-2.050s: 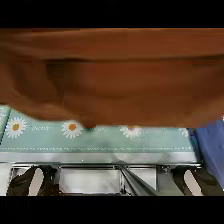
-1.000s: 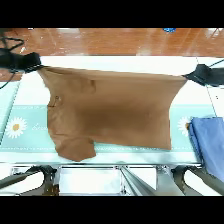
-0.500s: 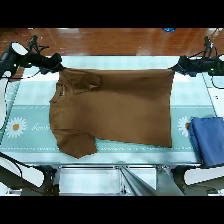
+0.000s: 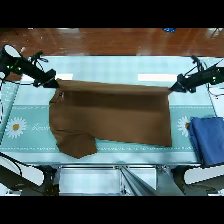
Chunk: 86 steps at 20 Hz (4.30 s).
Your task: Fold the shirts.
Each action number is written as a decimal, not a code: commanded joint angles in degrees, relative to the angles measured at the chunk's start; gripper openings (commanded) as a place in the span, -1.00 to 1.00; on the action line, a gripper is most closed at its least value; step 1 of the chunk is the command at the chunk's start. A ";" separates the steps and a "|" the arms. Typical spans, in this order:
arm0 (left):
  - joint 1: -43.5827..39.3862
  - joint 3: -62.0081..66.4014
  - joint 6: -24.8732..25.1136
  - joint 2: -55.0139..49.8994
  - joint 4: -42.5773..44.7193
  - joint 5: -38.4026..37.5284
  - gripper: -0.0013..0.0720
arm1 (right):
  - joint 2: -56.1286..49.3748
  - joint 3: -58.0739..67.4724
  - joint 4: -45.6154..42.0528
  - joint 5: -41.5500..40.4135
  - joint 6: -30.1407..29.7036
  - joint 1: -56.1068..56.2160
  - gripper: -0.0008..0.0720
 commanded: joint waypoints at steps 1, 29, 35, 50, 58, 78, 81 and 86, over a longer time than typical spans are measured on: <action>0.68 -2.58 -0.07 0.09 5.68 -5.51 -0.91 | 1.01 -5.49 -3.85 2.82 0.68 0.00 -0.90; 28.59 -60.50 5.51 40.04 -6.08 5.31 0.42 | 57.99 -60.92 17.68 -14.49 -5.53 -11.91 0.17; 17.73 -64.57 3.37 37.03 -6.10 11.76 0.42 | 58.73 -60.89 21.49 -14.47 -4.94 -12.00 0.17; 5.60 -59.12 9.20 31.54 -10.54 10.03 -0.91 | 58.55 -56.83 -17.99 3.10 11.34 -18.67 0.17; 5.57 -58.69 9.20 31.58 -11.82 10.03 -0.91 | 45.97 -56.85 -16.41 1.29 9.97 -10.25 0.17; 11.23 -38.51 10.16 30.29 -20.55 7.21 -0.91 | 28.74 -40.44 12.13 -7.17 -5.25 -10.25 -0.90; 8.79 -31.19 9.31 25.55 -20.52 9.86 -0.91 | 26.08 -33.29 17.03 -7.45 -5.11 -10.25 -0.90; 2.93 -15.65 4.94 10.16 -20.52 11.39 -0.91 | 16.52 -24.57 21.05 -10.91 -5.16 -5.81 -0.90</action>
